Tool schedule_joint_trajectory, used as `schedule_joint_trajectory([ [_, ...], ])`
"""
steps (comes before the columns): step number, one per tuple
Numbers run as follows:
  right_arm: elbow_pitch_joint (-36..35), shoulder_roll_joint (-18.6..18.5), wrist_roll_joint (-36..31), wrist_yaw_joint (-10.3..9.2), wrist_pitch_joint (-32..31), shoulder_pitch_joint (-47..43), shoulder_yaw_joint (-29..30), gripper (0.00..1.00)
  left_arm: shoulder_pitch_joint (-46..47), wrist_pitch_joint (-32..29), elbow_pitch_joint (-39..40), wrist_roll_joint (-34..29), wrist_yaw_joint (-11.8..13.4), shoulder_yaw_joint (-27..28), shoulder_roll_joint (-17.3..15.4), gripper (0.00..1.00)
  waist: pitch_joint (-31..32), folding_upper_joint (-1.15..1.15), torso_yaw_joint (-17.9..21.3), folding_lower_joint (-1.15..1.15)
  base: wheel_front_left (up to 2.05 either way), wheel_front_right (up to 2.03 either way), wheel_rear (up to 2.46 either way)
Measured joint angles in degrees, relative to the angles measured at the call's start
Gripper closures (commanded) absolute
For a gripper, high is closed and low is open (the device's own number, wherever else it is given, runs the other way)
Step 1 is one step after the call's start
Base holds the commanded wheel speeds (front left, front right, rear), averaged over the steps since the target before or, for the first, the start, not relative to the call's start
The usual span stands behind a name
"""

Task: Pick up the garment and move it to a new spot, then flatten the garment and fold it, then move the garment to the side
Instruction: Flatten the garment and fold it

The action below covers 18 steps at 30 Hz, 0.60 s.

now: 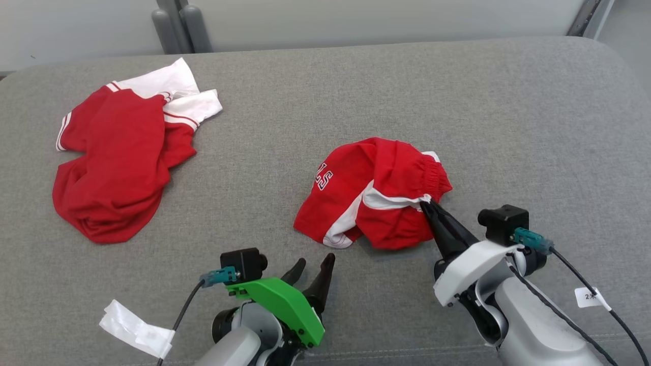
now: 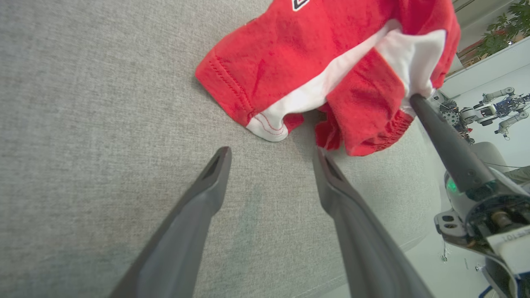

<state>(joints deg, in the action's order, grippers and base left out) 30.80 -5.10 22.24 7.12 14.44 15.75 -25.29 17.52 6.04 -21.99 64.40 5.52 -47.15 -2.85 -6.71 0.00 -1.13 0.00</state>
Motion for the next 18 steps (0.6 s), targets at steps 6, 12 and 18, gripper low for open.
schedule_joint_trajectory([
  [6,-1.0,-0.6,2.0,0.0,0.0,2.6,0.4,1.0,1.5,0.1,-0.9,-0.4,0.0,-0.3,0.0,0.0,-1.1,0.0,1.0,0.0,0.0,0.0,0.0],
  [12,-1.1,-2.0,2.0,0.0,0.0,5.6,0.0,1.0,3.8,0.6,-1.4,-0.6,0.0,-1.4,0.1,0.0,-2.5,0.0,1.9,0.0,0.0,0.0,0.0],
  [18,-1.1,-2.2,2.2,0.0,0.0,8.1,-0.8,1.0,4.9,1.2,-1.6,-0.6,-0.6,-3.1,0.1,0.0,-4.1,0.0,2.2,0.0,0.0,0.0,0.0],
])
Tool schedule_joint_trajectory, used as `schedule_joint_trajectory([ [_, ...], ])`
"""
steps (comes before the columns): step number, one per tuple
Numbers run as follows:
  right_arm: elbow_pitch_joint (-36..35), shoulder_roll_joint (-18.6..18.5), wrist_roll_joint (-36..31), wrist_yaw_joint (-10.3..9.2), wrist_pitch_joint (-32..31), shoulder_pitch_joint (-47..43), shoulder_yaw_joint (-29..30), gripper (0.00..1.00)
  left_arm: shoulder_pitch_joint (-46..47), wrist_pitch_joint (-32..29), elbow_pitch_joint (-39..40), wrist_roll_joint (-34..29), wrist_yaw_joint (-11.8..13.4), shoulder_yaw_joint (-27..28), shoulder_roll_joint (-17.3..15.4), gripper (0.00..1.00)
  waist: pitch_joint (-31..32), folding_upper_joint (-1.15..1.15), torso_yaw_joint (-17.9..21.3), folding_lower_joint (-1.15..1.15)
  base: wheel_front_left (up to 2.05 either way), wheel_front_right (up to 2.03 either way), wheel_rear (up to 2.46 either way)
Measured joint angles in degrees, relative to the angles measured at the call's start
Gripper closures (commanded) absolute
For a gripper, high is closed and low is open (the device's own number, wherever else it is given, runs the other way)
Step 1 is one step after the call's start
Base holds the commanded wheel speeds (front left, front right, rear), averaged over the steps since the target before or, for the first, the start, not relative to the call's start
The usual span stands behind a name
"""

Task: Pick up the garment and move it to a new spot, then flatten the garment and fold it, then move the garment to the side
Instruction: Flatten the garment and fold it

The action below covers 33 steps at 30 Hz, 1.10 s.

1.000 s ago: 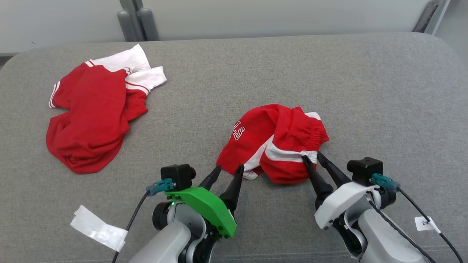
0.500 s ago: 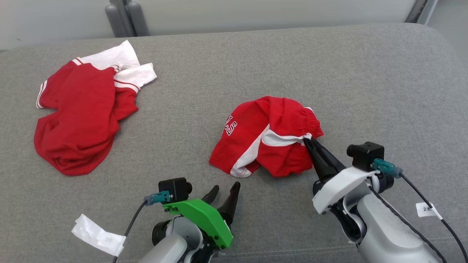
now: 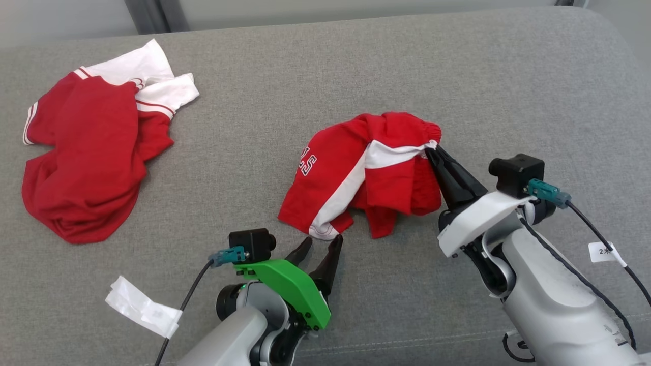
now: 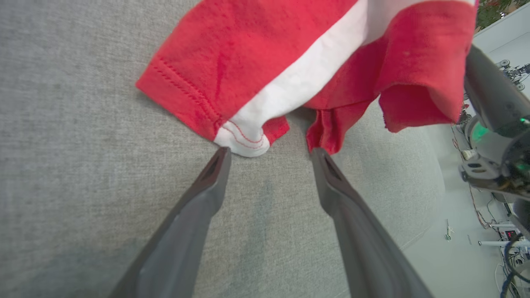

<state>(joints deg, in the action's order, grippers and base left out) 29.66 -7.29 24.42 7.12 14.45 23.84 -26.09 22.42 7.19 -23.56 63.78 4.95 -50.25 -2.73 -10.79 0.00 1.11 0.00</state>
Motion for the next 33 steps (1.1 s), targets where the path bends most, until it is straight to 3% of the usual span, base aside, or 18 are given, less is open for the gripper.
schedule_joint_trajectory([
  [27,-0.1,-0.3,1.5,0.01,0.0,3.6,-2.0,1.0,5.0,3.5,-4.7,0.5,-0.2,-2.6,0.1,0.0,-4.0,0.0,0.7,0.0,0.0,0.0,0.0],
  [29,-0.1,-0.3,1.5,0.01,0.0,3.9,-1.8,1.0,5.8,3.5,-5.1,0.5,-0.2,-3.3,0.1,0.16,-4.2,0.0,0.9,0.0,0.0,0.0,0.0],
  [30,-0.1,-0.4,1.7,0.01,0.0,4.0,-1.7,1.0,6.1,3.5,-5.2,0.6,-0.2,-3.5,0.1,0.34,-4.3,0.0,1.0,0.0,0.0,0.0,0.0],
  [31,0.0,-0.4,1.9,0.01,0.0,4.0,-1.7,1.0,6.4,3.5,-5.4,0.6,-0.2,-3.6,0.1,0.64,-4.4,0.0,1.0,0.0,0.0,0.0,0.0],
  [33,0.0,-0.5,2.0,0.01,0.0,4.0,-1.7,1.0,6.4,3.5,-5.8,0.6,-0.2,-3.8,0.1,1.0,-4.5,0.0,1.2,0.0,0.0,0.0,0.0],
])
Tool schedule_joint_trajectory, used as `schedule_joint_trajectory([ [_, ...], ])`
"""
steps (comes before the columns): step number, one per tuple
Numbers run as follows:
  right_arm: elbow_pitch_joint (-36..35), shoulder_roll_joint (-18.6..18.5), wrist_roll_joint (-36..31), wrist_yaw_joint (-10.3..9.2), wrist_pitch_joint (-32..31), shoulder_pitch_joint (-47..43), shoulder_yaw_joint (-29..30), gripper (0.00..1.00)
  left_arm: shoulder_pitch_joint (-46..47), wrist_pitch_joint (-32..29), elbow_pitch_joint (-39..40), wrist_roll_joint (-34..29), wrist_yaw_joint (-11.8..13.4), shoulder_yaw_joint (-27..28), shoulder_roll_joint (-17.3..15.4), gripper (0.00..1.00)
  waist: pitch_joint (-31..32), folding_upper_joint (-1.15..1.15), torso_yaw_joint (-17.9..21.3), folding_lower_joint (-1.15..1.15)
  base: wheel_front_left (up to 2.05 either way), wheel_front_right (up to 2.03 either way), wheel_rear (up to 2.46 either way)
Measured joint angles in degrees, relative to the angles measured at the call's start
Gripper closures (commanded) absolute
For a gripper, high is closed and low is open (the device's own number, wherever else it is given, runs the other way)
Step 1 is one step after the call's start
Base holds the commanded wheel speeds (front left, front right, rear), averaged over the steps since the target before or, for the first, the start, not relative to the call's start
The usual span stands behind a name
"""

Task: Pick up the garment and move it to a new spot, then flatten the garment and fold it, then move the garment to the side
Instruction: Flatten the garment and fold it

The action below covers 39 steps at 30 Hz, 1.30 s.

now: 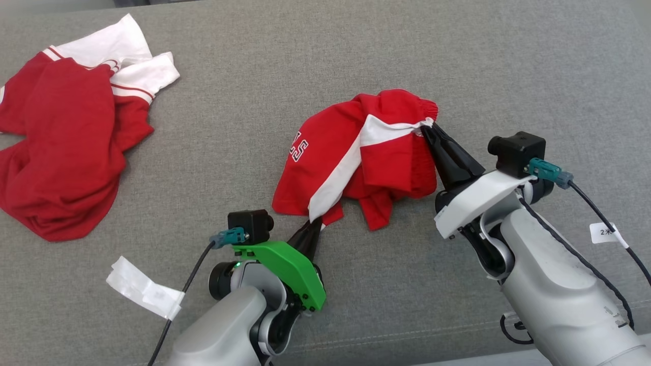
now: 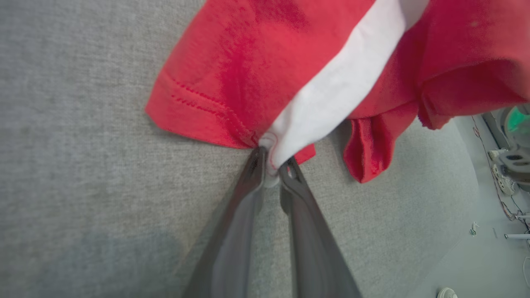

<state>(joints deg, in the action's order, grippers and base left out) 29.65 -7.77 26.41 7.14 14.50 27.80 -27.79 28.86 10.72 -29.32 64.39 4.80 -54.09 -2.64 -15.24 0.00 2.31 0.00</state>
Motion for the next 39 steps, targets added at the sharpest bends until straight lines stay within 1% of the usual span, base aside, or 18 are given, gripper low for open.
schedule_joint_trajectory([
  [5,0.3,-0.1,0.4,0.0,0.0,0.0,0.6,1.0,0.0,0.2,-1.9,0.0,0.0,-1.0,0.0,1.0,0.5,0.0,0.3,0.0,0.0,0.0,0.0],
  [8,0.3,-0.7,0.9,0.0,0.0,-0.1,1.4,1.0,0.0,0.4,-3.2,-0.1,-0.1,-0.9,0.1,1.0,1.2,0.0,0.2,0.0,0.0,0.0,0.0],
  [10,0.2,-1.4,0.9,0.0,0.0,-0.2,1.8,1.0,0.0,0.6,-3.4,-0.1,-0.3,-0.5,-0.5,1.0,1.8,0.0,0.1,0.0,0.0,0.0,0.0],
  [12,-0.2,-2.1,1.1,0.0,0.0,-0.3,2.0,1.0,0.0,1.1,-3.0,-0.3,-0.4,0.3,-2.1,1.0,2.4,0.0,0.0,0.0,0.0,0.0,0.0],
  [16,-2.0,-3.0,3.6,0.0,0.0,-1.1,2.0,1.0,0.1,2.0,-0.9,-0.7,-0.8,2.8,-5.8,1.0,3.9,0.0,-0.5,0.0,0.0,0.0,0.0],
  [21,-4.9,-4.5,8.1,0.0,-0.5,-1.3,-2.0,1.0,1.7,2.5,3.3,-1.5,-1.3,4.8,-8.8,1.0,6.3,0.0,-1.3,0.0,0.0,0.0,0.0],
  [25,-8.9,-6.6,12.4,0.0,-4.3,-1.1,-5.6,1.0,3.2,2.5,6.5,-1.6,-1.3,7.4,-11.6,1.0,8.7,0.0,-2.0,0.0,0.0,0.0,0.0],
  [30,-14.2,-10.7,19.5,0.0,-11.5,0.1,-8.8,1.0,3.9,2.5,9.7,-1.8,-0.9,9.6,-16.7,1.0,11.6,0.0,-2.5,0.0,0.0,0.0,0.0],
  [34,-19.7,-13.9,25.3,0.0,-16.4,1.9,-9.1,1.0,5.2,2.3,13.6,-1.8,-0.6,10.8,-19.6,1.0,13.7,0.0,-2.5,0.0,0.0,0.0,0.0],
  [37,-23.9,-17.2,29.0,-0.01,-19.9,3.4,-8.4,1.0,6.4,0.3,16.7,-2.0,-0.5,10.8,-21.3,1.0,15.1,0.0,-2.4,0.0,0.0,0.0,0.0],
  [38,-27.4,-19.0,31.6,-0.01,-22.5,4.1,-8.2,1.0,6.8,-1.2,19.3,-2.1,-0.3,11.3,-23.7,1.0,15.9,0.0,-2.4,0.0,0.0,0.0,0.0],
  [39,-29.3,-19.4,33.1,-0.01,-23.6,4.4,-8.0,1.0,6.9,-2.0,20.8,-2.0,0.0,11.7,-25.1,1.0,16.2,0.0,-2.3,0.0,0.0,0.0,0.0],
])
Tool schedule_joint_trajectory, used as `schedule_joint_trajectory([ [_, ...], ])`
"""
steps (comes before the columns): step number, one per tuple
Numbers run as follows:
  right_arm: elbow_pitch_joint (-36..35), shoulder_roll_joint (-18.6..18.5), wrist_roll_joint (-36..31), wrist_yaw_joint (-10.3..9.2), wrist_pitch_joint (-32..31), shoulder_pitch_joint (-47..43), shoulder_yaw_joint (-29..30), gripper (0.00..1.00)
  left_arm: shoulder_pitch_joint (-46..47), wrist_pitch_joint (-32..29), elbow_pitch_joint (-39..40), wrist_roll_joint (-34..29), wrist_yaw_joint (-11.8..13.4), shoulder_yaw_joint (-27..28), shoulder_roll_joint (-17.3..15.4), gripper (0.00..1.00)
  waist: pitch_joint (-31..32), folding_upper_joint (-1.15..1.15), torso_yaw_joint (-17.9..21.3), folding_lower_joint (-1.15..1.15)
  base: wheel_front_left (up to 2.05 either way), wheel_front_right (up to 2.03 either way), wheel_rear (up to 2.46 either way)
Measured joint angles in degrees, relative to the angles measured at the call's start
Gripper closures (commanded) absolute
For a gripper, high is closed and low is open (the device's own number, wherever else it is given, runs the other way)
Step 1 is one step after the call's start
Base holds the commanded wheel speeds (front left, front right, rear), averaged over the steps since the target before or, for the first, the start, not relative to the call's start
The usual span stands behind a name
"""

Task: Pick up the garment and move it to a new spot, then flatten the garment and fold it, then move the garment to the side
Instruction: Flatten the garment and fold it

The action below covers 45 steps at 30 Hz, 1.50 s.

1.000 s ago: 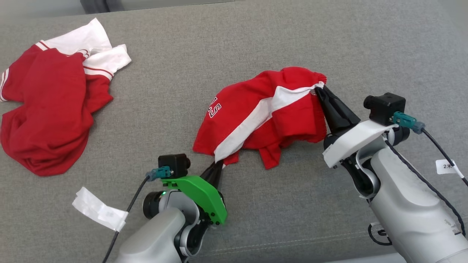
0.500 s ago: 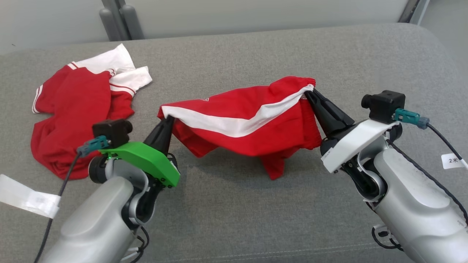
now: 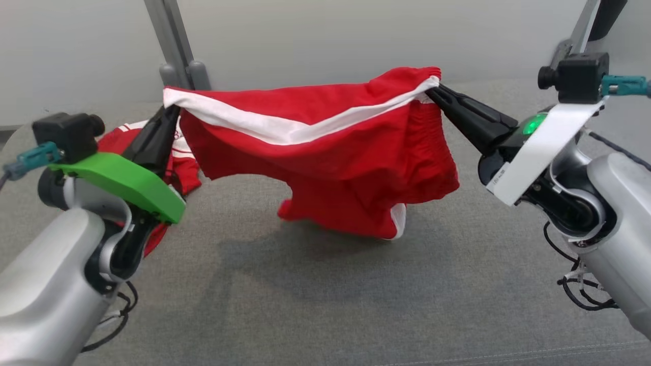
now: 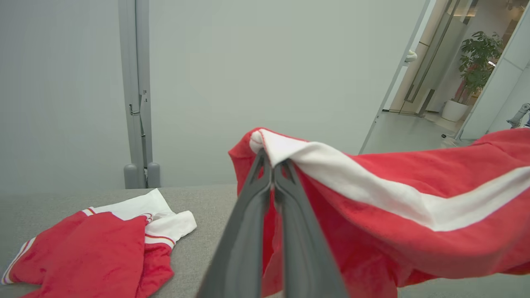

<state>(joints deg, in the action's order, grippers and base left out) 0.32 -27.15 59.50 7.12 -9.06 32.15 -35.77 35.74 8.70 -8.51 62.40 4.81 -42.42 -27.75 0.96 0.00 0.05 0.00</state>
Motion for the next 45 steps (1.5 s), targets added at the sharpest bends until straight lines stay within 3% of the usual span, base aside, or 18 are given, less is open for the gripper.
schedule_joint_trajectory([
  [7,-12.1,-5.0,11.9,0.0,-5.2,-0.4,6.4,1.0,0.0,-3.9,12.7,5.4,0.7,5.6,-6.1,1.0,0.9,0.0,1.4,0.0,0.0,0.0,0.0],
  [12,-19.9,-6.9,22.8,-0.31,-7.2,-7.4,11.3,1.0,-3.6,-6.1,21.8,9.4,1.5,9.5,-10.4,1.0,0.2,0.0,2.1,0.0,0.0,0.0,0.0],
  [19,-25.8,-9.7,29.1,-4.54,-8.7,-11.1,15.7,1.0,-6.7,-10.0,29.4,13.2,2.3,12.8,-14.6,1.0,-1.9,0.0,2.5,0.0,0.0,0.0,0.0],
  [23,-24.8,-9.1,29.7,-7.05,-9.1,-10.2,16.9,1.0,-6.7,-13.5,29.7,17.7,2.3,14.3,-15.6,1.0,-4.3,0.0,2.5,0.0,0.0,0.0,0.0],
  [27,-20.4,-4.7,29.6,-9.95,-9.1,-4.6,16.0,1.0,-3.9,-17.2,25.4,19.7,2.3,14.5,-15.6,1.0,-7.2,0.0,2.3,0.0,0.0,0.0,0.0],
  [32,-12.6,-0.1,24.9,-13.83,-7.6,5.9,15.4,1.0,5.6,-20.6,17.0,19.4,2.3,15.0,-14.2,1.0,-10.9,0.0,1.7,0.0,0.0,0.0,0.0],
  [37,-5.6,4.5,17.7,-14.33,-2.5,17.2,15.9,1.0,16.2,-20.7,10.5,16.2,2.3,14.7,-8.5,1.0,-14.8,0.0,0.5,0.0,0.0,0.0,0.0],
  [40,-2.9,6.4,12.9,-14.3,1.0,23.3,16.1,1.0,21.8,-17.4,7.5,12.5,2.3,15.7,-5.0,1.0,-17.1,0.0,-0.2,0.0,0.0,0.0,0.0],
  [45,-1.4,8.7,9.9,-14.29,5.0,27.9,15.8,1.0,25.2,-12.5,8.0,3.8,2.3,14.2,-3.8,1.0,-21.2,0.0,-1.2,-0.01,0.0,0.0,0.0],
])
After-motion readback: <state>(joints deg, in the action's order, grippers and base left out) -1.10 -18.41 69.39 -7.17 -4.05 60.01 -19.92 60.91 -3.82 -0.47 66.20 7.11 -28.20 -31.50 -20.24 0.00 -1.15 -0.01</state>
